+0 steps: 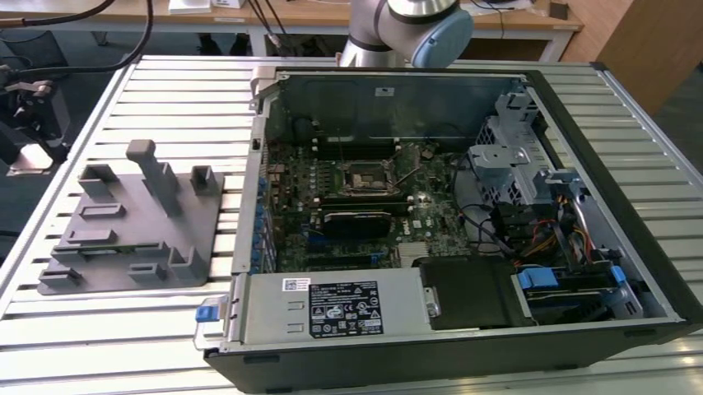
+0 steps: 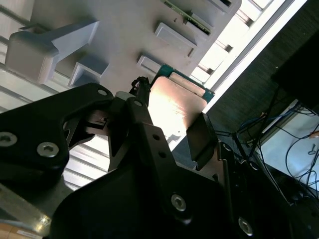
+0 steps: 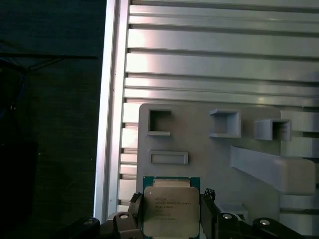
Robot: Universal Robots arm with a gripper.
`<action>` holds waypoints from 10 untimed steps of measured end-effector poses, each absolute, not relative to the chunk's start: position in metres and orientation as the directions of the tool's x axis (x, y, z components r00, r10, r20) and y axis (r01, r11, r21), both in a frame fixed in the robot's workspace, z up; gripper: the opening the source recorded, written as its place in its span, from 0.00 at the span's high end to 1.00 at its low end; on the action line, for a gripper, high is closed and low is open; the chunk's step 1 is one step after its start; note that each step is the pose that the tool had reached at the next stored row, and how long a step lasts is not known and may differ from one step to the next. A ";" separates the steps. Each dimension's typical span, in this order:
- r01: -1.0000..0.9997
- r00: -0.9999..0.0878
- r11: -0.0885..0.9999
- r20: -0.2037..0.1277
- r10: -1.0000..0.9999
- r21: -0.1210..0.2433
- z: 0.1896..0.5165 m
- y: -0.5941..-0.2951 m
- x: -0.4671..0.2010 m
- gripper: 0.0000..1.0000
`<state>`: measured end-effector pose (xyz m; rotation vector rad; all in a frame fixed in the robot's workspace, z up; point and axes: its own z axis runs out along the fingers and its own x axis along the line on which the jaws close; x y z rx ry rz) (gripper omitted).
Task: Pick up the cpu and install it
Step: 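Pick up the cpu and move it towards the insertion slot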
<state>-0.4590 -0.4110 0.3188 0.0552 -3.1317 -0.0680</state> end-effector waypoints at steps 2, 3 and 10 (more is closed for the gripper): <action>-0.035 -0.999 0.998 0.008 -0.035 0.044 0.320 -0.411 -0.459 0.46; -0.035 -0.999 0.998 0.008 -0.035 0.044 0.321 -0.411 -0.459 0.46; -0.035 -0.999 0.998 0.008 -0.035 0.044 0.326 -0.410 -0.459 0.46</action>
